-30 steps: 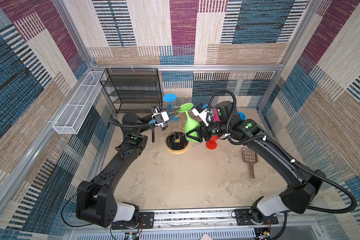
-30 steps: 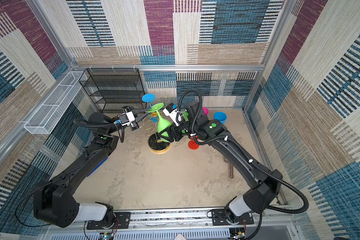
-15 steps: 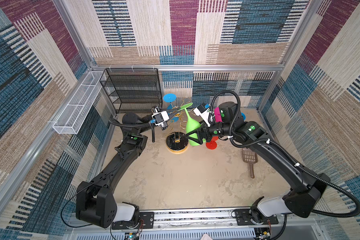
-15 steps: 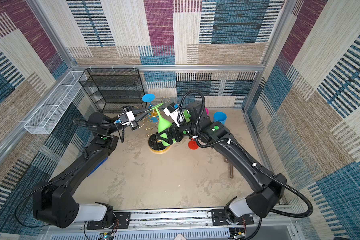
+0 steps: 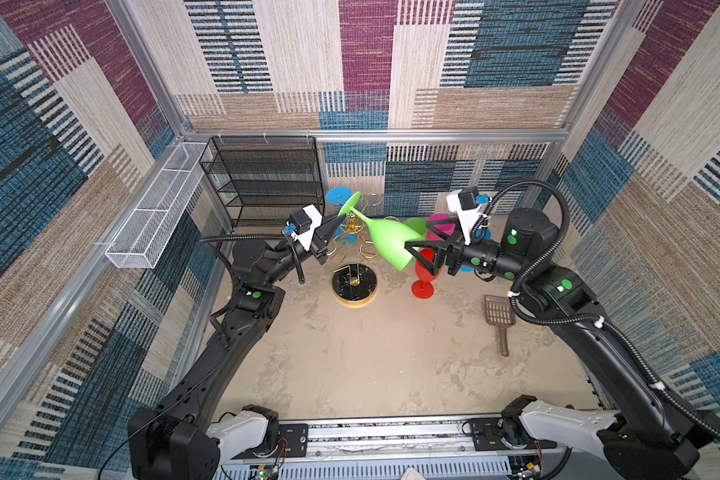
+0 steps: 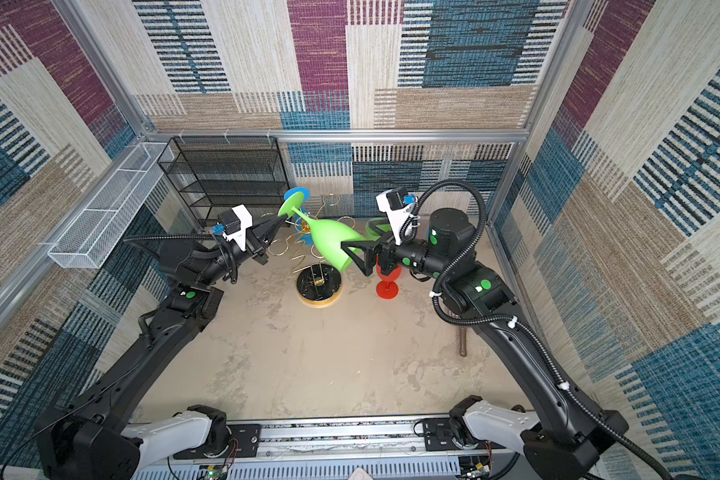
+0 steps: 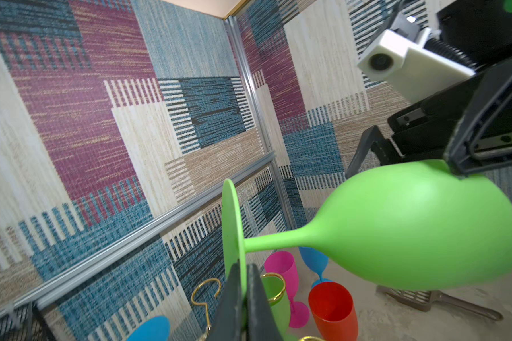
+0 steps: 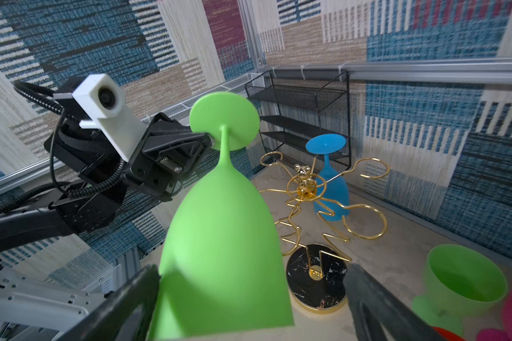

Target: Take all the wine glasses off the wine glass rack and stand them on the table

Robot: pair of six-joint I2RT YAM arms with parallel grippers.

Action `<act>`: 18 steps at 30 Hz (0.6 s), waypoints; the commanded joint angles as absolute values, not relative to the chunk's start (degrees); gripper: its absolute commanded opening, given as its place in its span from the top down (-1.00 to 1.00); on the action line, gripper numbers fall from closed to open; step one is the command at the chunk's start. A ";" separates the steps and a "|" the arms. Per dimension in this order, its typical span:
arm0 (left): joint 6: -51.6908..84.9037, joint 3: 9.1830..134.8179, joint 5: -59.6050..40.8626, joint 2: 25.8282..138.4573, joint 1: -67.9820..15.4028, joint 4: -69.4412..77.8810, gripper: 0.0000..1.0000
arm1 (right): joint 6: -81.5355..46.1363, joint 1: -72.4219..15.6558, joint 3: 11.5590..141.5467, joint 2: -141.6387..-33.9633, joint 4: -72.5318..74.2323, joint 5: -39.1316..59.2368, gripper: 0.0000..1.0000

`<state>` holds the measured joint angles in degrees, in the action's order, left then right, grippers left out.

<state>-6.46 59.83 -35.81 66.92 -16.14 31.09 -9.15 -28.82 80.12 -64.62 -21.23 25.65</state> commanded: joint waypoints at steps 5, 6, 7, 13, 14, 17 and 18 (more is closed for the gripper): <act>4.25 57.89 -29.63 63.21 -16.00 22.43 1.00 | -12.86 -27.90 74.55 -59.50 -14.13 21.05 -0.44; 5.15 57.53 -29.79 63.03 -16.00 22.54 1.00 | -13.12 -27.86 73.76 -59.32 -13.66 20.84 -0.40; 6.12 57.27 -29.88 62.85 -16.00 22.79 1.00 | -13.32 -27.86 73.10 -59.13 -13.31 20.72 -0.38; 8.15 56.43 -30.00 62.71 -16.00 23.87 1.00 | -14.56 -27.88 71.06 -60.58 -11.28 23.48 -0.26; 8.39 56.34 -30.16 62.69 -16.00 24.15 1.00 | -14.91 -28.10 70.79 -61.00 -10.76 23.31 -0.25; 9.16 56.22 -30.47 62.82 -16.00 24.54 1.00 | -15.91 -28.81 69.81 -62.11 -8.06 23.83 -0.24; 9.31 56.25 -30.55 62.89 -16.00 24.55 1.00 | -16.24 -29.08 69.62 -62.65 -7.16 24.28 -0.22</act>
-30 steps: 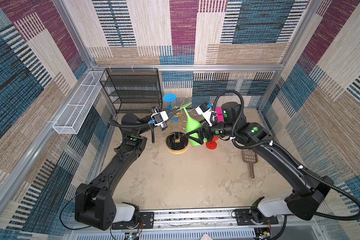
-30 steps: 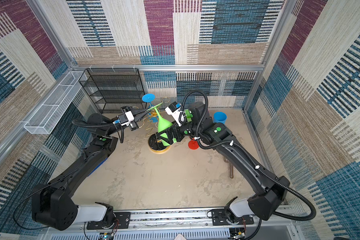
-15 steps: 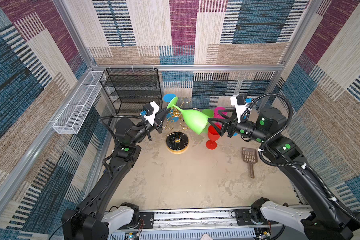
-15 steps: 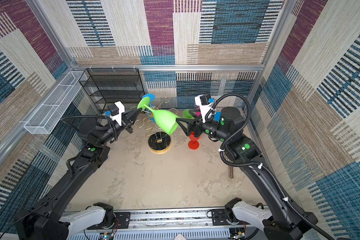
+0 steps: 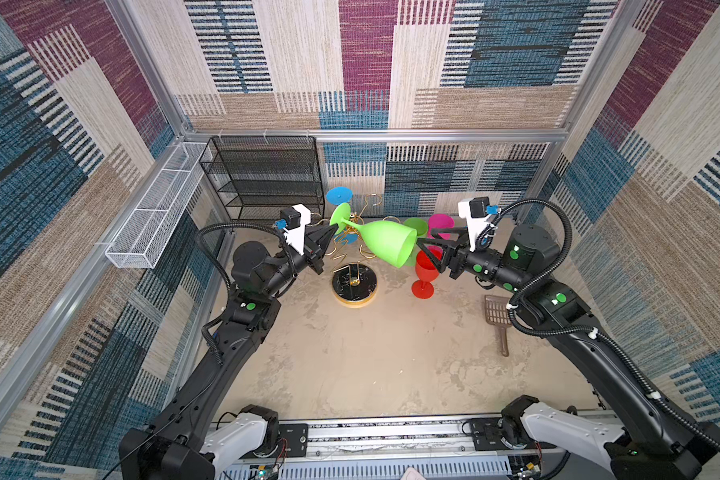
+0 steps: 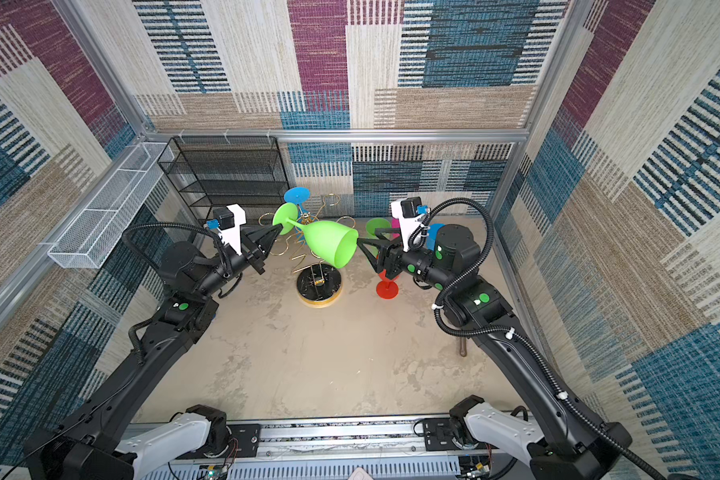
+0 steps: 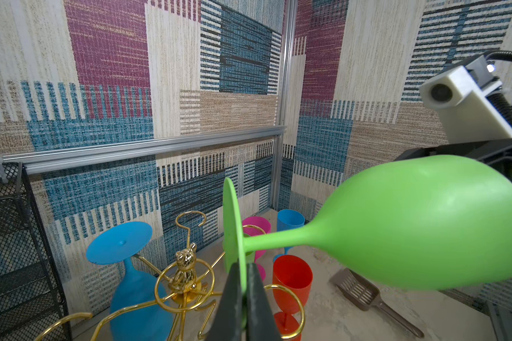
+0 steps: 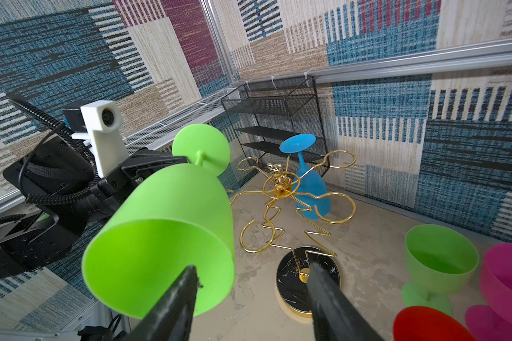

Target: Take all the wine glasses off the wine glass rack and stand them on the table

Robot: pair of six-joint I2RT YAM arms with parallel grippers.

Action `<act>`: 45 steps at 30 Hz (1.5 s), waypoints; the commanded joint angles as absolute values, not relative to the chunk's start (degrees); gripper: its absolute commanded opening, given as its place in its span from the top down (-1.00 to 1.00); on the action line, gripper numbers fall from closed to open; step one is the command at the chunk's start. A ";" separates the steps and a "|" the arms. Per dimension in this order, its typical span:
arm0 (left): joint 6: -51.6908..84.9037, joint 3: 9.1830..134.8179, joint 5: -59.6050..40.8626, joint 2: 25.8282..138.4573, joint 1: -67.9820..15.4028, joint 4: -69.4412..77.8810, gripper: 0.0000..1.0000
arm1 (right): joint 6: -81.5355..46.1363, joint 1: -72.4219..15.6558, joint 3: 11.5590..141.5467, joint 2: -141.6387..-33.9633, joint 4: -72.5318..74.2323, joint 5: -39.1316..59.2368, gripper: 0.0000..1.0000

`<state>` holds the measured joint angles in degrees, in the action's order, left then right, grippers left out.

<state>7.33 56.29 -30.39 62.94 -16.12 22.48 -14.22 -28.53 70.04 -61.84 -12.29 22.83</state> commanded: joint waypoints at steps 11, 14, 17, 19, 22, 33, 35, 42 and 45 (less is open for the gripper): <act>10.16 55.99 -31.64 63.54 -16.02 25.07 1.00 | -17.55 -31.10 70.67 -67.69 -3.78 24.51 0.64; 9.98 55.97 -31.64 63.56 -16.00 25.08 1.00 | -17.80 -31.16 70.75 -68.07 -3.79 24.96 1.00; 9.77 55.66 -31.19 63.41 -15.91 25.00 0.97 | -18.15 -31.14 70.95 -68.00 -4.20 24.29 1.00; 9.58 55.57 -30.27 63.05 -15.91 24.64 0.75 | -18.53 -31.12 71.08 -67.54 -4.61 22.94 1.00; 9.03 55.24 -27.84 62.04 -15.82 23.44 0.38 | -17.98 -31.04 71.90 -66.05 -6.53 18.94 1.00; 8.67 56.43 -16.26 58.36 -12.09 12.74 -0.18 | -8.35 -30.52 79.11 -61.74 -19.91 16.66 1.00; 9.84 56.11 -15.44 57.89 -10.11 11.86 -0.23 | -6.13 -30.65 79.94 -61.28 -22.80 18.81 1.00; 16.00 54.60 -15.84 57.76 -2.30 11.08 -0.38 | -1.96 -34.43 81.12 -62.92 -30.36 22.05 1.00; 16.47 53.33 -16.66 57.83 0.03 12.57 -0.42 | -1.45 -36.66 80.76 -63.79 -33.93 21.03 1.00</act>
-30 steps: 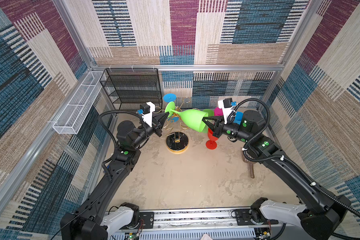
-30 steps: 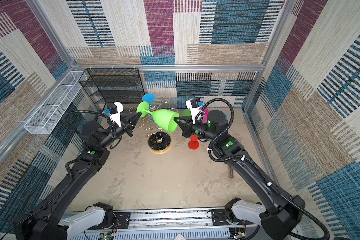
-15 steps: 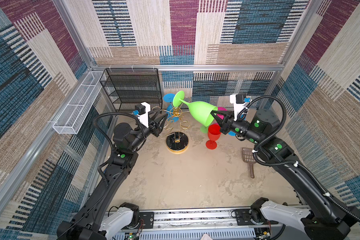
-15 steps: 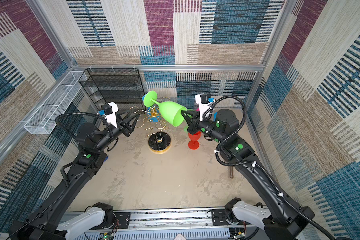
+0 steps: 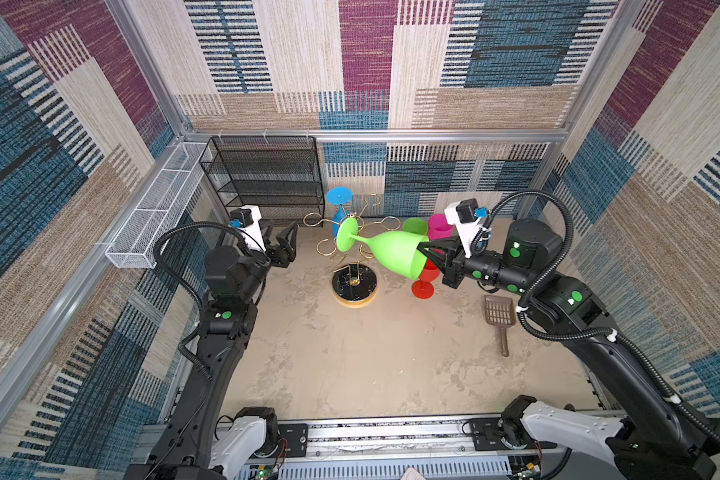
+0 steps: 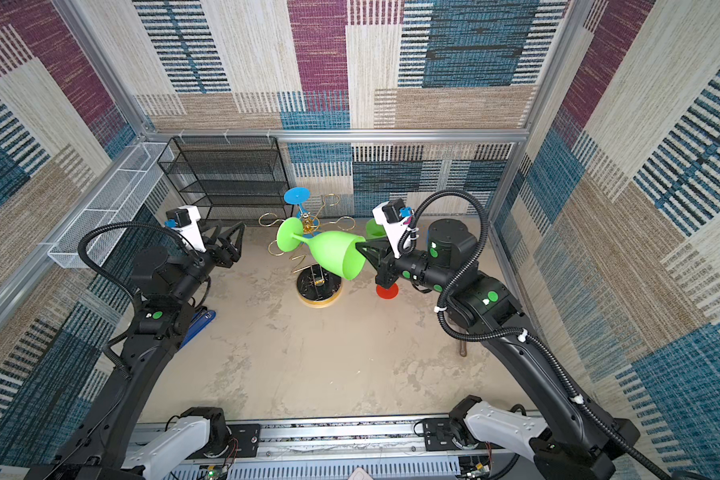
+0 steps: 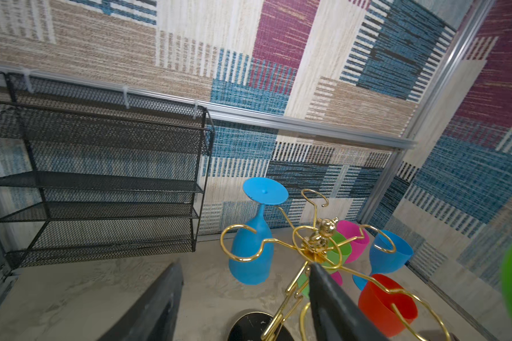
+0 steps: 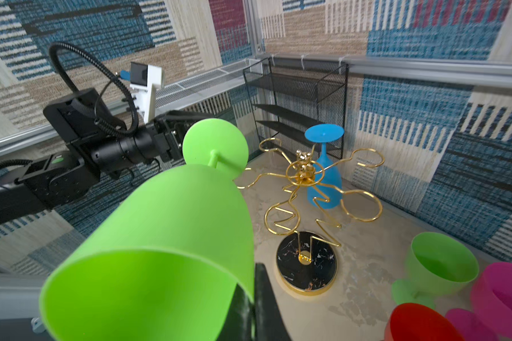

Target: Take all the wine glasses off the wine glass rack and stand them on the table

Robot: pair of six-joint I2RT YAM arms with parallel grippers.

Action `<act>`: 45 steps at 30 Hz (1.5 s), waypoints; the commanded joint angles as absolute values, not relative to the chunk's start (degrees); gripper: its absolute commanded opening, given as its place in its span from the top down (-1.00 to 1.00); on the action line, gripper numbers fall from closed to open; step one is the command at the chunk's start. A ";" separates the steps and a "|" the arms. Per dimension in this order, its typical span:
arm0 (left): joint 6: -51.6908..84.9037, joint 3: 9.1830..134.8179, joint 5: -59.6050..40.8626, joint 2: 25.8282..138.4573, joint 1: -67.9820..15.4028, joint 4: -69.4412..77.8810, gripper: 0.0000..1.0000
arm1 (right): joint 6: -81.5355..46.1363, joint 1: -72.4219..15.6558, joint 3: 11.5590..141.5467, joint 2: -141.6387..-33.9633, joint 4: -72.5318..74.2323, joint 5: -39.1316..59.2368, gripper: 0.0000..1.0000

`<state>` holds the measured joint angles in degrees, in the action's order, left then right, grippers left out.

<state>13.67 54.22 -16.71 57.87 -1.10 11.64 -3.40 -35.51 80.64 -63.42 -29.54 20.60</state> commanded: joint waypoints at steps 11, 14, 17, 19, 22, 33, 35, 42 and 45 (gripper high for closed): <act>15.33 48.30 -12.92 57.75 2.62 15.98 -0.50 | -3.67 -39.20 72.16 -61.88 -45.49 13.98 1.00; 15.30 47.52 -13.09 57.62 3.06 16.17 -0.50 | -5.60 -39.17 70.72 -62.17 -48.69 10.71 1.00; 15.70 46.87 -13.27 57.29 3.75 15.96 -0.50 | -7.75 -39.18 71.13 -63.72 -53.00 5.75 1.00; 16.31 46.07 -13.45 56.90 4.35 15.99 -0.50 | -10.08 -39.20 72.33 -66.00 -55.81 1.62 1.00; 17.39 45.00 -13.45 56.12 4.99 16.52 -0.50 | -12.44 -39.20 74.64 -69.70 -59.03 0.54 1.00; 17.83 44.53 -13.11 55.24 5.73 15.82 -0.50 | -14.59 -39.20 83.20 -81.91 -66.21 -7.00 1.00; 17.91 44.47 -13.01 55.16 5.87 15.61 -0.50 | -14.03 -39.12 83.08 -83.91 -65.86 -8.14 1.00; 19.12 44.17 -13.27 55.10 6.40 15.90 -0.49 | -12.46 -39.15 86.08 -90.08 -65.63 -9.57 1.00; 19.42 44.09 -13.36 54.99 6.61 15.91 -0.49 | -11.72 -39.13 87.65 -92.08 -66.07 -10.26 1.00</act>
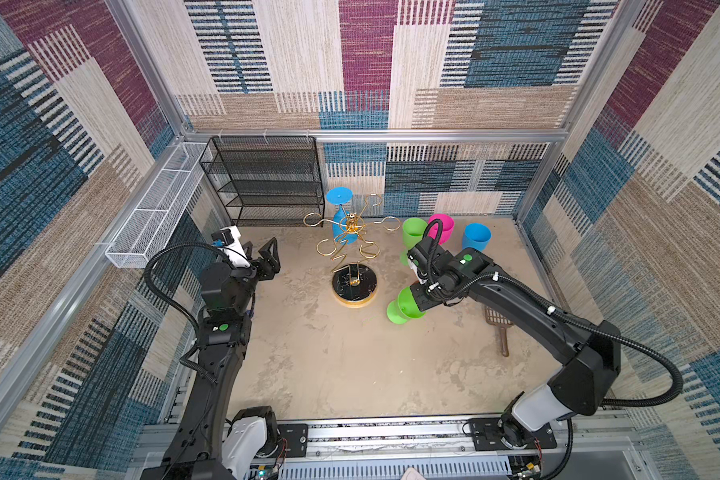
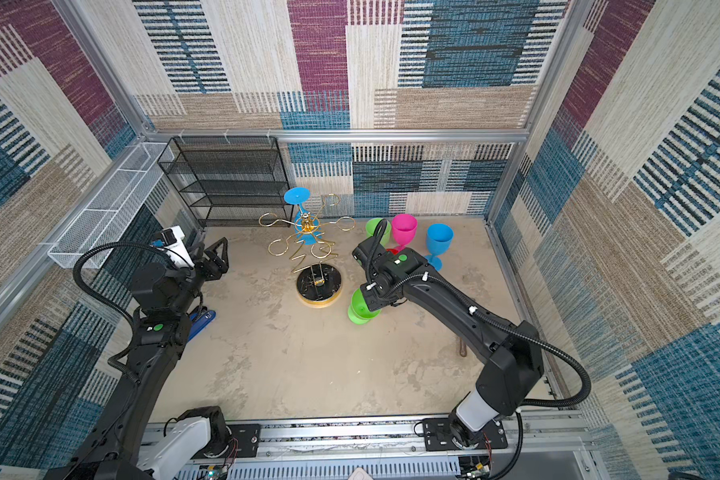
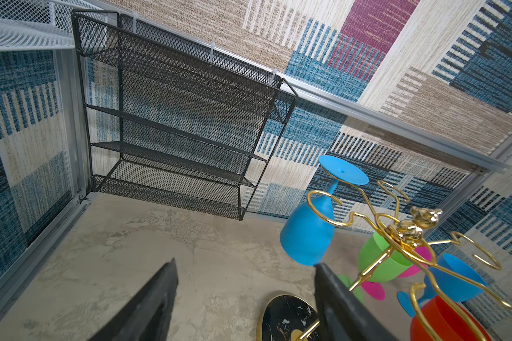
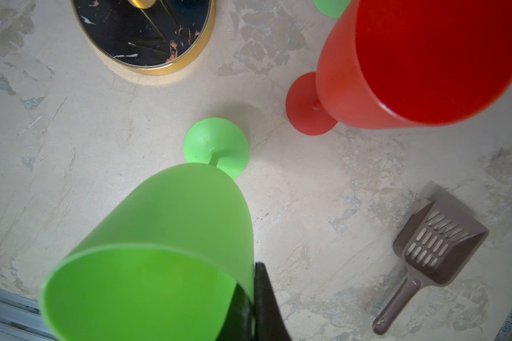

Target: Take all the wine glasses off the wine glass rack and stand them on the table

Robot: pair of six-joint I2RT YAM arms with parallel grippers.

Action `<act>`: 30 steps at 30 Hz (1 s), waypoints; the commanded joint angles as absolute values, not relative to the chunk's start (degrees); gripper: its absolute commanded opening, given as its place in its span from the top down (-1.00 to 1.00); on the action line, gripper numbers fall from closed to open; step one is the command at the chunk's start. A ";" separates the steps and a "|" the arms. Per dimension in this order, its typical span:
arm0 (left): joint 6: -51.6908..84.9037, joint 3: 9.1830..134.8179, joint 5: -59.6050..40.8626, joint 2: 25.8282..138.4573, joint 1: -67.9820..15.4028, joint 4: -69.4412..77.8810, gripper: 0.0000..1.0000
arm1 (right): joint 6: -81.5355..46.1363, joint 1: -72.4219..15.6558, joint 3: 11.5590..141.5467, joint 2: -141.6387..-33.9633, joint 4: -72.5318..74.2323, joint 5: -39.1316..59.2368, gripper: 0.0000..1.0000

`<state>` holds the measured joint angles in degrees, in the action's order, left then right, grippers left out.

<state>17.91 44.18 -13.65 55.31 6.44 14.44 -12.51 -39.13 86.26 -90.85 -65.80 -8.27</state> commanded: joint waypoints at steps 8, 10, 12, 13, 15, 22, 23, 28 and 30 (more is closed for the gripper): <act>19.49 44.04 -13.27 54.64 7.11 15.56 -0.49 | -10.09 -39.11 90.99 -96.45 -67.49 -11.44 0.91; 19.60 44.03 -13.27 54.58 7.11 15.56 -0.49 | -9.77 -39.11 91.42 -96.95 -67.49 -11.59 0.82; 19.51 43.98 -13.19 54.58 7.19 15.56 -0.49 | -9.38 -39.05 91.45 -97.28 -67.26 -11.58 0.71; 19.47 43.88 -13.18 54.57 7.16 15.56 -0.49 | -9.32 -39.02 91.45 -97.50 -67.23 -11.67 0.66; 19.49 43.93 -13.18 54.50 7.20 15.49 -0.49 | -9.14 -39.00 93.05 -97.67 -67.07 -11.73 0.63; 19.51 44.20 -13.46 54.49 7.44 15.18 -0.49 | -8.55 -38.03 94.31 -95.37 -64.08 -10.70 0.19; 19.51 44.45 -13.76 54.56 7.51 14.86 -0.49 | -8.53 -37.82 94.32 -94.68 -63.25 -10.50 0.11; 20.91 48.39 -17.70 56.97 8.19 11.68 -0.48 | -8.13 -35.52 92.43 -89.56 -57.72 -6.88 -0.18; 22.17 51.58 -21.11 58.90 8.45 9.62 -0.48 | -8.00 -33.98 90.16 -86.42 -54.38 -4.37 -0.29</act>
<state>19.75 48.80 -16.14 57.45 8.19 11.60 -8.32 -35.09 91.79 -89.01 -60.51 -7.88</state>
